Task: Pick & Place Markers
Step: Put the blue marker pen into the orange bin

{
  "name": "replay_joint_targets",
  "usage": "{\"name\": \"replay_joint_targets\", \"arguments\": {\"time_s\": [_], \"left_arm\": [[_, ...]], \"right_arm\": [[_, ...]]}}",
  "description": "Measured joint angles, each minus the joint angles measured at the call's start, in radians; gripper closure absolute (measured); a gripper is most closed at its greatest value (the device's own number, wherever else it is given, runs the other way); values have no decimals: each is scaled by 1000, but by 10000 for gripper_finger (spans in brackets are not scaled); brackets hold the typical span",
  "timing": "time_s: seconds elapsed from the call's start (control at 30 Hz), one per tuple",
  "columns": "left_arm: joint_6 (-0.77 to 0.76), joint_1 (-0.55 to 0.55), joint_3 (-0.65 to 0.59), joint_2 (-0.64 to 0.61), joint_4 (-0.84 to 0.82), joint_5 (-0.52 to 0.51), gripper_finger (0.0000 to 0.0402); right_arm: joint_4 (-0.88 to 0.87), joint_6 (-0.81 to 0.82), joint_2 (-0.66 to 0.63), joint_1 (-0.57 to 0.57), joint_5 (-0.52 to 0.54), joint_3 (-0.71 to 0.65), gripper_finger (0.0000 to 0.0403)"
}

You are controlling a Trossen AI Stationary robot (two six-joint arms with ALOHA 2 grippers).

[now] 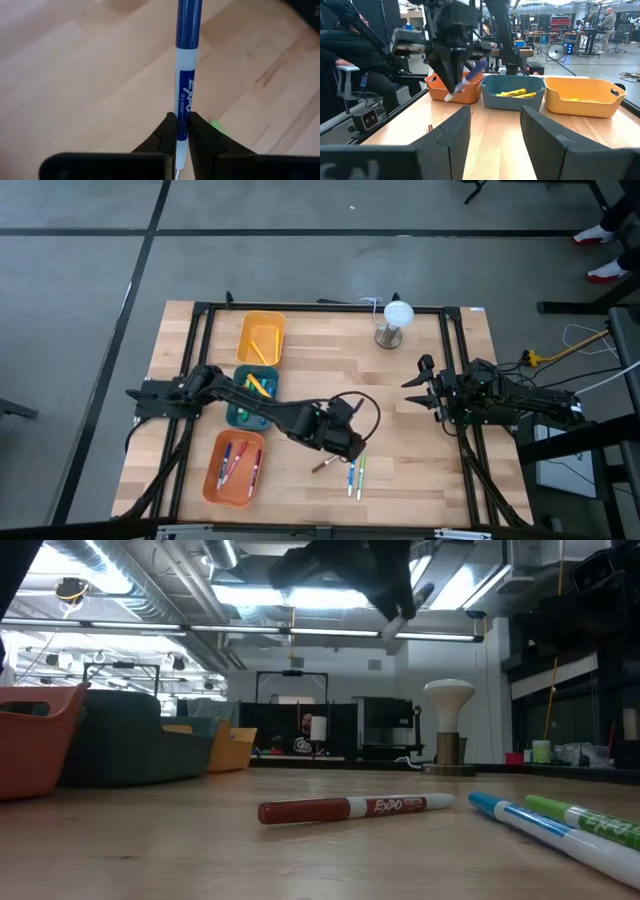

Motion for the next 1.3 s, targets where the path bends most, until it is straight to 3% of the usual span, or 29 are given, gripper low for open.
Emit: {"name": "replay_joint_targets", "arguments": {"time_s": [0.47,0.77,1.3], "left_arm": [[133,-14,126,-2,-5,-57,378],[248,-41,205,-2,-17,-145,378],[291,-51,330,-6,-160,-210,378]], "right_arm": [[0,0,0,0,0,0,233],[0,0,0,0,0,0,233],[0,0,0,0,0,0,233]]}}
